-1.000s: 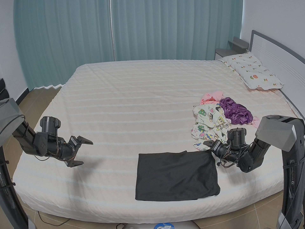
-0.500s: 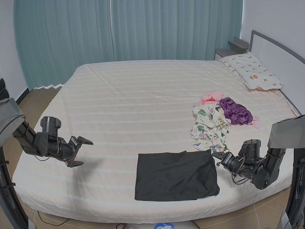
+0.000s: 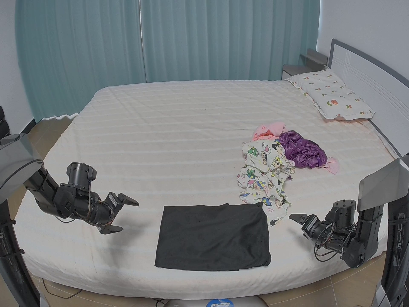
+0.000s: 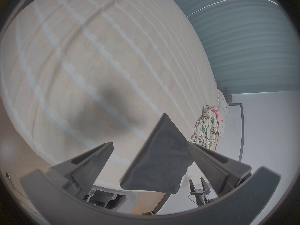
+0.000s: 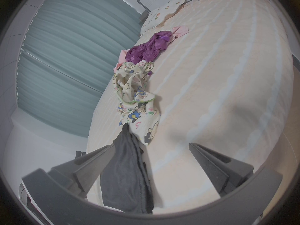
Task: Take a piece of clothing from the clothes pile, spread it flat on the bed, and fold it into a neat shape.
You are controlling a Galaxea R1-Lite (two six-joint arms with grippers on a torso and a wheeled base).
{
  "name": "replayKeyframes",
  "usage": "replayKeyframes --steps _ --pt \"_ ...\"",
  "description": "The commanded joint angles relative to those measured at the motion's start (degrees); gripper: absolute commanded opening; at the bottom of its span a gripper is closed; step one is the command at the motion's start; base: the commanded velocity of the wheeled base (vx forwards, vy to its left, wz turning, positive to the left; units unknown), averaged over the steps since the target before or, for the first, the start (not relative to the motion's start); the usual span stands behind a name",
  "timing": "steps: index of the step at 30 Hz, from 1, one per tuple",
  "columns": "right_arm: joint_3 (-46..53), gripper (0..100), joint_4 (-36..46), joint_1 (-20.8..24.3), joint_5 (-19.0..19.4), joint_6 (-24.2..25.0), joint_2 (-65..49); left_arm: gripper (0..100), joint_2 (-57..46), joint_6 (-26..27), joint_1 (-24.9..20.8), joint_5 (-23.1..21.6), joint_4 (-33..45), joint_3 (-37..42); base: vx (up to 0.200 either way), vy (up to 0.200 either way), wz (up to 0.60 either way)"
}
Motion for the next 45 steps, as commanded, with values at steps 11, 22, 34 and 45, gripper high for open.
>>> replayKeyframes --steps 11,22,34,45 --pt "0.28 100 -1.29 0.65 0.00 0.02 1.54 100 0.50 0.52 -6.38 6.38 -0.54 0.17 -0.109 0.000 0.00" --pt "1.16 100 -2.43 1.79 0.09 0.11 1.63 100 9.64 14.85 -13.50 13.94 -9.86 -2.29 0.000 0.000 0.00" --pt "0.72 100 -2.43 3.29 0.26 0.11 2.33 100 16.93 23.64 -16.58 17.37 -9.07 -10.37 0.000 0.000 0.00" --pt "0.54 100 -2.43 3.29 0.26 0.20 2.33 100 18.25 24.52 -16.66 15.70 -9.24 -11.16 0.000 0.000 0.00"
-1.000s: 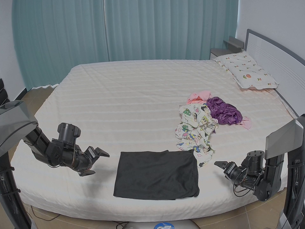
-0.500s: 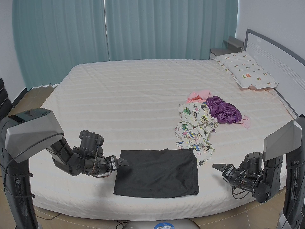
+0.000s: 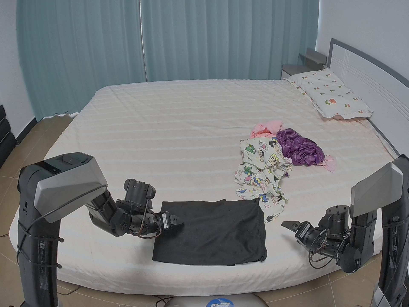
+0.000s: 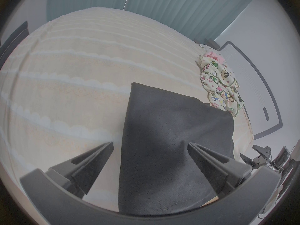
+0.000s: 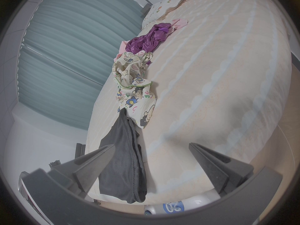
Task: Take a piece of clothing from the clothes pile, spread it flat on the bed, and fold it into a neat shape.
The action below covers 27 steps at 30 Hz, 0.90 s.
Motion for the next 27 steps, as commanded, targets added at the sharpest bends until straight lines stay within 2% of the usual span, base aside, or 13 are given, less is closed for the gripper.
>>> replayKeyframes --steps 1,7,12,13,27 --pt "-0.09 100 -0.82 0.01 0.04 0.00 0.16 100 0.81 -0.01 -0.02 -1.23 -0.19 -0.17 0.000 0.000 0.00" --pt "-0.09 100 -0.82 0.01 0.04 0.00 0.16 100 0.45 -0.01 -0.20 -5.71 -0.45 -0.08 0.000 0.000 0.00" --pt "-0.18 100 -0.82 0.01 0.04 0.00 0.16 100 0.72 -0.01 -0.81 -5.80 -0.27 -1.05 0.000 0.000 0.00" --pt "-0.18 100 -0.82 0.01 0.04 0.00 0.16 0 0.81 0.08 -0.81 -5.89 -0.19 -1.13 0.000 0.000 0.00" --pt "-0.09 100 -0.82 0.01 0.04 0.18 0.25 0 -1.57 -0.45 0.06 -5.89 -0.80 2.82 0.000 0.000 0.00"
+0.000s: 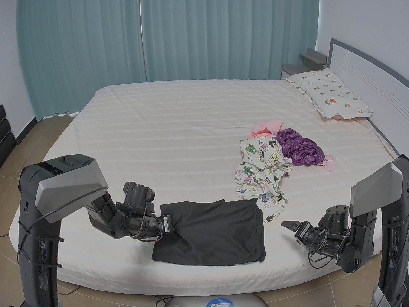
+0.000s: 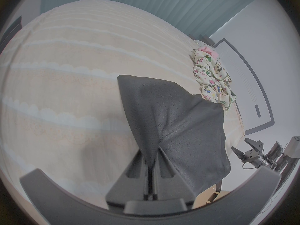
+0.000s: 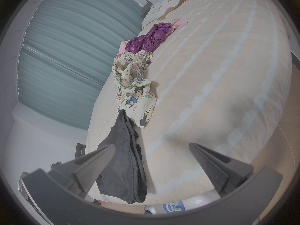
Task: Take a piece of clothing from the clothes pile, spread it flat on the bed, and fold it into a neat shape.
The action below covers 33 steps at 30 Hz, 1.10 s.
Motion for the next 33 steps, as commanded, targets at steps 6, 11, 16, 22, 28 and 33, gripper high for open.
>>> replayKeyframes --steps 6,11,16,22,28,33 --pt "0.08 100 -0.85 0.03 0.11 0.07 0.17 0 -3.70 -0.86 1.12 0.08 0.04 3.82 0.000 0.000 0.00" --pt "0.08 100 -0.85 0.03 0.19 0.07 0.17 0 -4.93 -5.26 3.14 -1.15 0.04 4.00 0.000 0.000 0.00" --pt "0.08 100 -0.85 0.03 0.19 0.07 0.17 0 -6.95 -6.93 4.98 -1.42 0.13 5.05 0.000 0.040 0.00" --pt "0.17 100 -0.85 0.03 0.19 0.15 0.26 0 -7.57 -7.01 6.57 -1.42 0.13 6.28 0.000 0.200 0.00" --pt "0.17 100 -0.85 0.03 0.19 0.15 0.26 0 -8.62 -7.19 6.48 -1.42 0.57 7.16 0.000 0.200 0.00" --pt "0.17 100 -0.85 0.03 0.19 0.15 0.26 0 -9.06 -7.28 7.18 -1.33 0.74 7.16 0.000 0.200 0.00"
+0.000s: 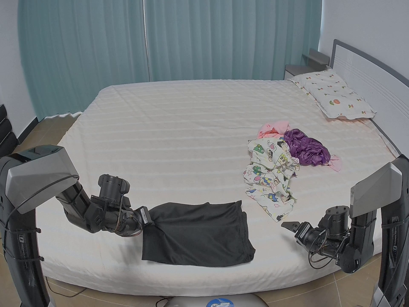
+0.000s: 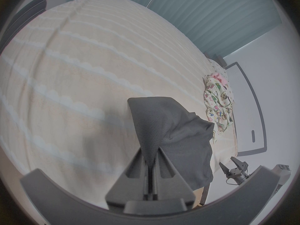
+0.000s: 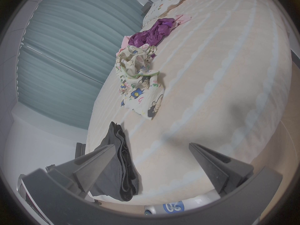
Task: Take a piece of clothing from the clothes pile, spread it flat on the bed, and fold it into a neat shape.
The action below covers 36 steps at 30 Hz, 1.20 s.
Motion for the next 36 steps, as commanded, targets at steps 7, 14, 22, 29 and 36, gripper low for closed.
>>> replayKeyframes --steps 7,14,22,29,36 --pt "-0.09 100 -0.85 0.01 0.01 -0.10 0.17 0 -2.66 0.06 2.45 0.05 2.74 1.07 0.000 0.200 0.00" --pt "-0.09 100 -0.85 0.10 -0.16 -0.19 0.52 0 -2.66 0.42 5.44 -0.04 2.74 3.00 0.000 0.200 0.00" --pt "0.00 100 -0.85 0.10 -0.25 -0.19 0.52 0 -1.96 0.50 7.02 -0.04 2.39 2.56 0.000 0.200 0.00" --pt "-0.09 100 -0.85 0.10 -0.25 -0.19 0.52 0 -2.31 0.50 7.19 0.05 2.56 3.88 0.000 0.200 0.00" --pt "-0.18 100 -0.85 0.10 -0.43 -0.37 0.52 0 -2.13 0.59 7.28 0.14 2.74 4.06 0.000 0.114 0.00"
